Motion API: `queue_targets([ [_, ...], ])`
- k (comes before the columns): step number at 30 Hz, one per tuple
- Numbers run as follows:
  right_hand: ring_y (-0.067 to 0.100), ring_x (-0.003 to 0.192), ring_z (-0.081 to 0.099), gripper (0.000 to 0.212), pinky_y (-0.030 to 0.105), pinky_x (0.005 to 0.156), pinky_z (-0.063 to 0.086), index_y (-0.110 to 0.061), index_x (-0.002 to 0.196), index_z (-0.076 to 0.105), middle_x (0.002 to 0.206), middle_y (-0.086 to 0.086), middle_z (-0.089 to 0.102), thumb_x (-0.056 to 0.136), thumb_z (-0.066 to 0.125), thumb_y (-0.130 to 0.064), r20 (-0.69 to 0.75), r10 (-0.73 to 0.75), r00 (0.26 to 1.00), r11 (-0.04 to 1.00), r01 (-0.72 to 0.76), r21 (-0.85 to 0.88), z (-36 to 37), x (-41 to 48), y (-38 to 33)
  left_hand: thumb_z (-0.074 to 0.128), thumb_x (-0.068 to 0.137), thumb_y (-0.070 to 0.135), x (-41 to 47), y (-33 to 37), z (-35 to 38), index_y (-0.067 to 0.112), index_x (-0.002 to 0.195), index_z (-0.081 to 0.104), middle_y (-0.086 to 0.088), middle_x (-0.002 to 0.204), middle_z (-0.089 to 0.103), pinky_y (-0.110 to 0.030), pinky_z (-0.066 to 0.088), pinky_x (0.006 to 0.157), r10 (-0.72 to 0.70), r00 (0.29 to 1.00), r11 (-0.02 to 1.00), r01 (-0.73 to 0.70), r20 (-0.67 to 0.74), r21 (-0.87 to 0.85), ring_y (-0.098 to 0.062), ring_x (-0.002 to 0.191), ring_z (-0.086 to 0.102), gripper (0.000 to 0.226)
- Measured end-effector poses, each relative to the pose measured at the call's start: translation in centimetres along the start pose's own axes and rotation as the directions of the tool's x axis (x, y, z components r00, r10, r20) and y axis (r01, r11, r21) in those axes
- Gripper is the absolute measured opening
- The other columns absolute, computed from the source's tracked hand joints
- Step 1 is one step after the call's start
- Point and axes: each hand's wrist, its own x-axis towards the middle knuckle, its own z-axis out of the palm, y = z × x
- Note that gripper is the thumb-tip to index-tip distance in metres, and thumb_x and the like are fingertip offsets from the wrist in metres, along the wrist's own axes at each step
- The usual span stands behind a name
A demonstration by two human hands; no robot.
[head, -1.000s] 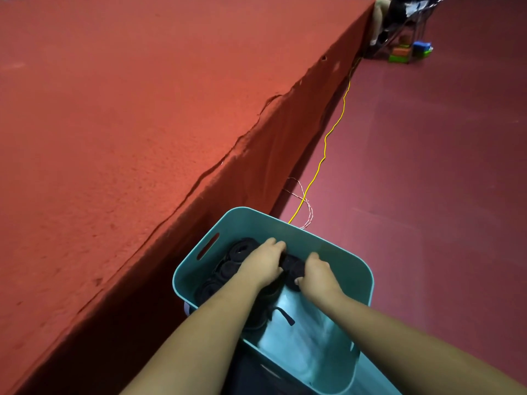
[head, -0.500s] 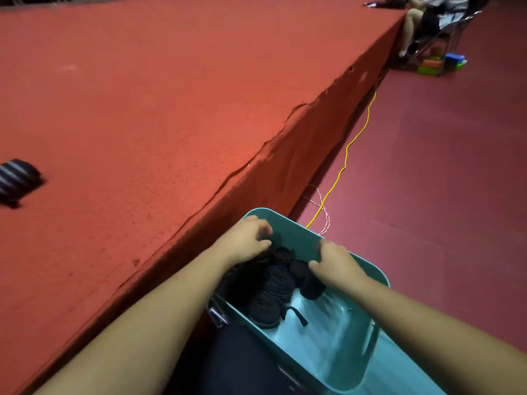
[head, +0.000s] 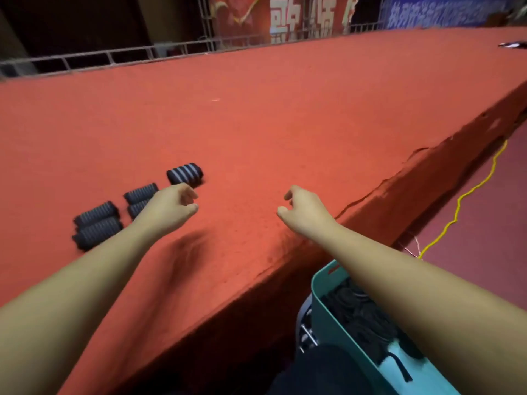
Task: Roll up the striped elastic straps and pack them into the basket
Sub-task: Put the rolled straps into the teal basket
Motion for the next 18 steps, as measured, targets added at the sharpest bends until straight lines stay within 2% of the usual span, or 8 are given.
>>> queue_targets([
  [4,0.033,0.121,0.056,0.039,0.032,0.094,0.040,-0.002,0.124,0.058,0.125,0.020,0.063,0.091,0.061,-0.023,0.088,-0.148,0.985,0.989,0.147,0.027,5.4,2.8,-7.2,0.069,0.084,0.009,-1.0,-8.8,-4.5,0.004,0.104,0.069,-0.017,0.102,0.065,-0.036,0.044,0.084,-0.171,0.980,0.975,0.182,-0.098,0.124,-0.033,0.100,0.061,0.021],
  [9,0.033,0.120,0.056,0.039,0.033,0.094,0.039,-0.003,0.125,0.058,0.124,0.019,0.063,0.091,0.061,-0.022,0.172,-0.252,0.952,0.967,0.240,0.088,13.4,6.0,-14.8,0.061,0.085,0.007,-1.8,-18.1,-8.0,0.001,0.117,0.063,-0.026,0.115,0.059,-0.040,0.040,0.099,-0.324,0.932,0.914,0.353,-0.165,0.200,-0.039,0.115,0.054,0.032],
  [11,0.034,0.125,0.051,0.045,0.033,0.100,0.038,-0.004,0.132,0.053,0.131,0.020,0.057,0.092,0.060,-0.022,0.197,-0.303,0.932,0.952,0.289,0.099,16.4,7.0,-17.1,0.062,0.088,0.012,-2.0,-20.5,-8.3,0.002,0.118,0.063,-0.024,0.119,0.063,-0.039,0.042,0.098,-0.337,0.933,0.910,0.357,-0.126,0.212,-0.037,0.116,0.057,0.032],
  [15,0.033,0.145,0.030,0.060,0.037,0.120,0.025,-0.011,0.150,0.036,0.158,0.018,0.028,0.094,0.056,-0.016,0.287,-0.423,0.859,0.900,0.434,0.027,21.7,9.2,-19.8,0.070,0.091,0.031,-2.3,-22.9,-7.6,0.005,0.126,0.062,-0.017,0.123,0.067,-0.036,0.046,0.093,-0.314,0.949,0.928,0.309,-0.013,0.209,-0.033,0.111,0.063,0.045],
  [18,0.037,0.136,0.038,0.056,0.043,0.114,0.033,-0.014,0.148,0.039,0.150,0.015,0.037,0.094,0.056,-0.013,0.315,-0.465,0.827,0.827,0.533,-0.178,24.1,10.7,-19.9,0.070,0.089,0.043,-2.2,-23.8,-6.5,0.009,0.129,0.062,-0.020,0.121,0.062,-0.035,0.041,0.097,-0.248,0.968,0.934,0.226,0.047,0.277,-0.037,0.114,0.055,0.054],
])
